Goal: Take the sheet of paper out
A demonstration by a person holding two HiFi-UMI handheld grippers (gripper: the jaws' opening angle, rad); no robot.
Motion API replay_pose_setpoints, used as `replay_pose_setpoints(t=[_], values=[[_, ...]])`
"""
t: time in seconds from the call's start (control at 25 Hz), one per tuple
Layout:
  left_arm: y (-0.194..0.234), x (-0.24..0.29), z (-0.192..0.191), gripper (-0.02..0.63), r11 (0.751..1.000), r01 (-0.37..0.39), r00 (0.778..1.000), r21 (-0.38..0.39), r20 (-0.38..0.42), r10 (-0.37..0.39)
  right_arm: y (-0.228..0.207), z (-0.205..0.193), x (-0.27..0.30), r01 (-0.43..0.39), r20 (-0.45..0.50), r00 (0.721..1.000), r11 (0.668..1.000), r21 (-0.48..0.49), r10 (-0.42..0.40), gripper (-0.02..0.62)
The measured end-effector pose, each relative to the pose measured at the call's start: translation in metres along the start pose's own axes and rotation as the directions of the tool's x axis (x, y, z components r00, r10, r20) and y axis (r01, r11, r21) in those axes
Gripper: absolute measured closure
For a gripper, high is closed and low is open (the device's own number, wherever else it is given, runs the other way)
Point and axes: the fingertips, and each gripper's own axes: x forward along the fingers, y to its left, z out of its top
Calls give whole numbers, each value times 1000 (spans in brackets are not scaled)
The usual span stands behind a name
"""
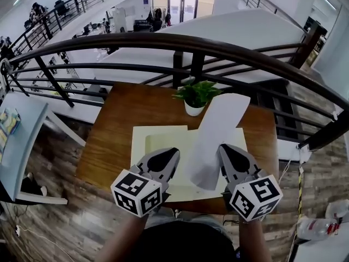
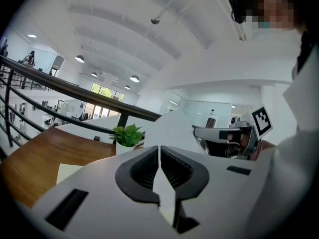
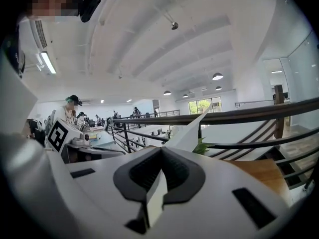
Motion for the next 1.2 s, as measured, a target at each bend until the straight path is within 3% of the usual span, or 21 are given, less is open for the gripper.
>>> replay_pose_setpoints(t=[0.2, 0.52, 0.88, 1.2], values=[[6, -1, 0, 580, 999, -43, 999, 21, -14, 43, 8, 6, 6, -24, 3, 1000, 1000, -15, 24, 569], [9, -6, 4, 580, 999, -51, 998, 10, 21, 51, 15, 6, 8, -33, 6, 999, 999, -30, 33, 569], [11, -8, -1, 580, 995, -87, 996, 58, -10, 88, 19, 2, 7, -40, 3, 999, 998, -42, 40, 569], [8, -12, -3, 582, 995, -94, 996, 37, 12, 93, 26, -10, 2, -42, -25, 999, 998, -37, 41, 569]])
